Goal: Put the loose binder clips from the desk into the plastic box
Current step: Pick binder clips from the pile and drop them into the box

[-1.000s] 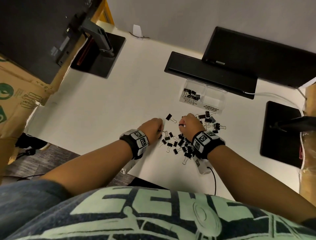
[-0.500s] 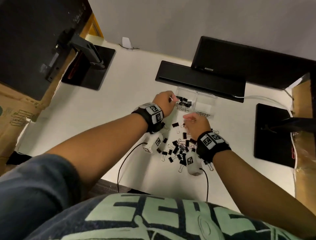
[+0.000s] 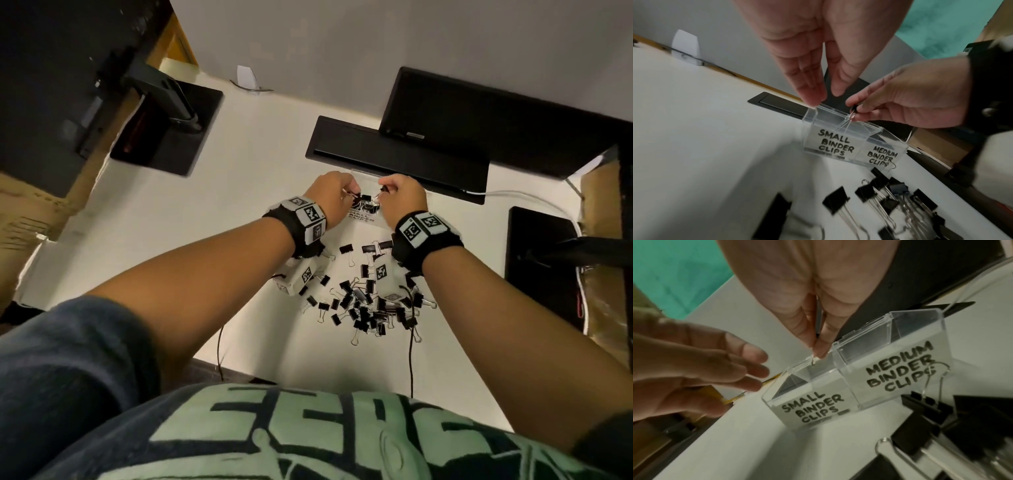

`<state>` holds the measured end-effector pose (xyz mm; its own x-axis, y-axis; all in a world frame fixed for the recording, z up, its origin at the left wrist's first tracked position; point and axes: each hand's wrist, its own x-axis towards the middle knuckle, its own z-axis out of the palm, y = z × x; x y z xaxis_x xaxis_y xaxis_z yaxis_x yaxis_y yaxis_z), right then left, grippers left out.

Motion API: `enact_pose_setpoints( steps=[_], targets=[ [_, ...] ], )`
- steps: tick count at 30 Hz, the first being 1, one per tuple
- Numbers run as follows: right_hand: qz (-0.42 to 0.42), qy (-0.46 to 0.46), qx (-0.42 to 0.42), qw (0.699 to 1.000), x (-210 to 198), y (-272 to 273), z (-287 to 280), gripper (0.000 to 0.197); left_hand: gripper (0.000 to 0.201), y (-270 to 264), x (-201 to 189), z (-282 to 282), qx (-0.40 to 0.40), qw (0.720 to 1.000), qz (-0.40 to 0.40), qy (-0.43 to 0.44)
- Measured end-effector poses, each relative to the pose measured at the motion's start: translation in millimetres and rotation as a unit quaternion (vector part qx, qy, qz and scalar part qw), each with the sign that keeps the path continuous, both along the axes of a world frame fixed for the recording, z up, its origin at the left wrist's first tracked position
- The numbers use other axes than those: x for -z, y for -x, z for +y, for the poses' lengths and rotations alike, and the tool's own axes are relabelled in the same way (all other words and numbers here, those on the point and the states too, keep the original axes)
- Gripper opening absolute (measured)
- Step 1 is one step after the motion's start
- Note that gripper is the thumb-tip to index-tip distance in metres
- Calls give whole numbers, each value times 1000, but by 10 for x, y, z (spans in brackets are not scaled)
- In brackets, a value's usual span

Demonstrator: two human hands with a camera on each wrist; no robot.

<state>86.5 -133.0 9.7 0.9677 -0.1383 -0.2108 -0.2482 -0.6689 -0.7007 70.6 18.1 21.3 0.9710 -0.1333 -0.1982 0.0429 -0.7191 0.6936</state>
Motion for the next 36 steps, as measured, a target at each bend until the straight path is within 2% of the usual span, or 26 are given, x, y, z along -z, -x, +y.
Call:
enact_pose_setpoints(
  steps=[4,9,11,14,19,24,27,29,32,36],
  targets=[
    [1,53,-47,997,-63,37,92,38,18,329,67,226,-1,1000,24,-6],
    [11,32,-89,995,-142,456,166,31,11,783,249,391,95,985,98,-105],
    [69,41,-159,984,-46,704,195,24,14,928,341,406,110,977,112,-147],
    [142,109,-248,952,158,1001,202,12,21,1082,458,417,98,974,124,-163],
    [121,172,-291,933,350,1232,189,22,18,1155,533,399,90,976,96,-171],
    [105,155,-251,950,352,1192,211,20,28,1144,477,391,37,987,105,-114],
    [124,58,-158,978,296,1110,174,20,22,1116,456,388,-41,990,123,-51],
    [142,-31,-87,986,266,1062,125,17,20,1096,449,384,-91,986,137,-2],
    [155,-114,-35,981,205,1003,32,14,24,1076,423,355,-122,979,157,31],
    [191,-221,39,956,141,942,-43,18,22,1076,416,297,-63,986,156,5]
  ],
)
